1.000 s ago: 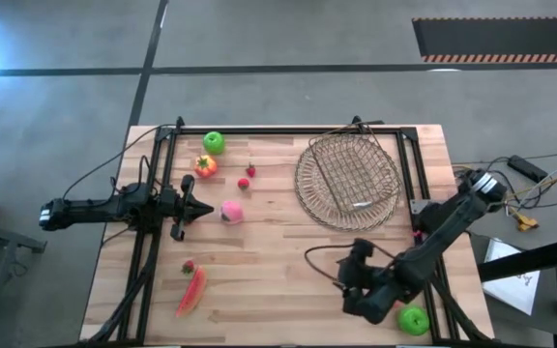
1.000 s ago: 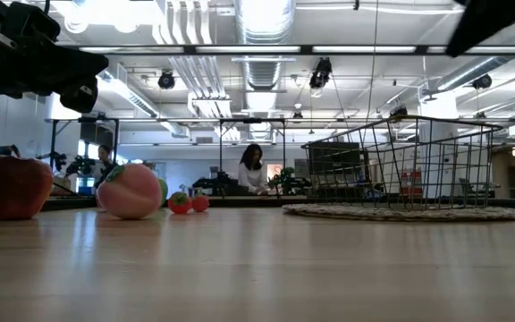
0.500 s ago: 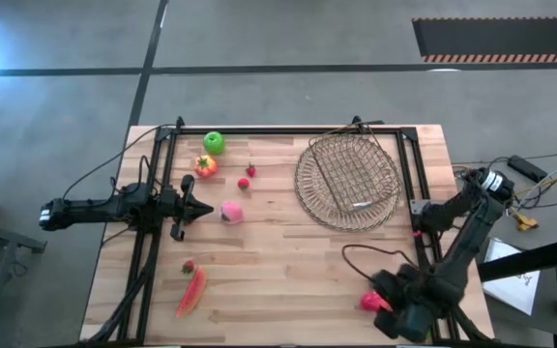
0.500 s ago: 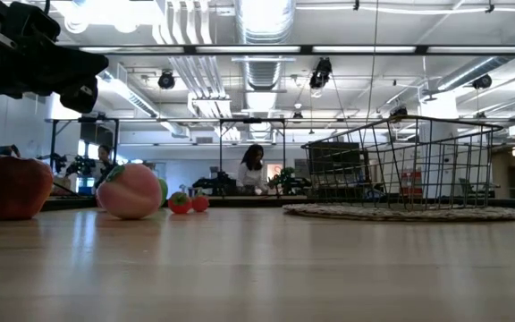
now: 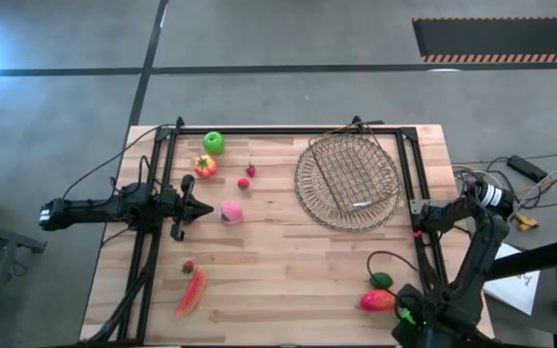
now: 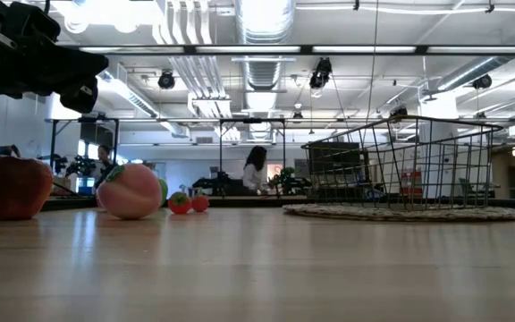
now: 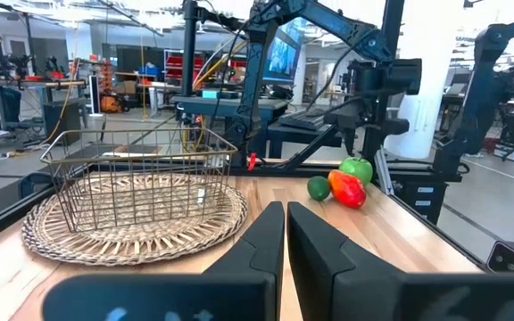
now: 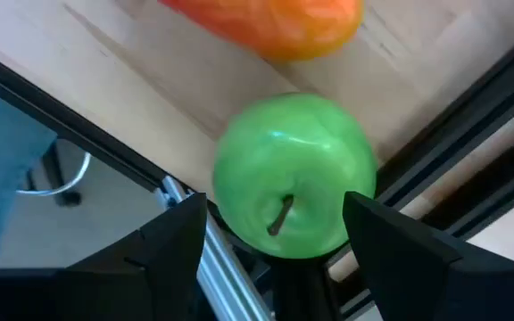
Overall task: Build produce basket
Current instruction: Put the bottom green apple into the gold wire basket
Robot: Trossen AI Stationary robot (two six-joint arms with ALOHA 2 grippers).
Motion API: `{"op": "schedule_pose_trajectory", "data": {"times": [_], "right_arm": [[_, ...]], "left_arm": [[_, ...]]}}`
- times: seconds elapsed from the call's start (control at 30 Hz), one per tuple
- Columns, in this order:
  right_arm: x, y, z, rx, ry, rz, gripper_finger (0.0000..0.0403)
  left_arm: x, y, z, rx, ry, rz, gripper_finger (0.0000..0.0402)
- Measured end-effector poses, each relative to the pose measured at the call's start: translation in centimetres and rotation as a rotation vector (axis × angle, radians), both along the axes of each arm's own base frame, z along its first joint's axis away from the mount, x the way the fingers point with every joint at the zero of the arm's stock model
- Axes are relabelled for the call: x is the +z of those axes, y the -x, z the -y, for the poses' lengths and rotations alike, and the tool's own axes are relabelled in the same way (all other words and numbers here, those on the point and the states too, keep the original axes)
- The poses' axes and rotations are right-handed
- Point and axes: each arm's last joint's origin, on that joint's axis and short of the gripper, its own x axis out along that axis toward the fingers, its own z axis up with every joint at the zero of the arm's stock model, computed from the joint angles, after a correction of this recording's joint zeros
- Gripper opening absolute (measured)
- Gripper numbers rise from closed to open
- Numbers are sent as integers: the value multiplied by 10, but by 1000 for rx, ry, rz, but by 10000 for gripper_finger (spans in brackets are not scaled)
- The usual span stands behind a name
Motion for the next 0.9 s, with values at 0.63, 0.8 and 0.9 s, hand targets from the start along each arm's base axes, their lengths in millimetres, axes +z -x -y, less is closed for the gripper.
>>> {"op": "schedule_pose_trajectory", "data": {"times": [0.63, 0.8, 0.9], "right_arm": [[-5, -4, -16, 39, 80, -126, 159], [-7, -5, -16, 51, 94, -121, 133], [-9, -6, -15, 65, 96, -113, 122]], "left_arm": [[0, 0, 0, 0, 0, 0, 2], [0, 0, 0, 0, 0, 0, 2], [0, 0, 0, 0, 0, 0, 2]]}}
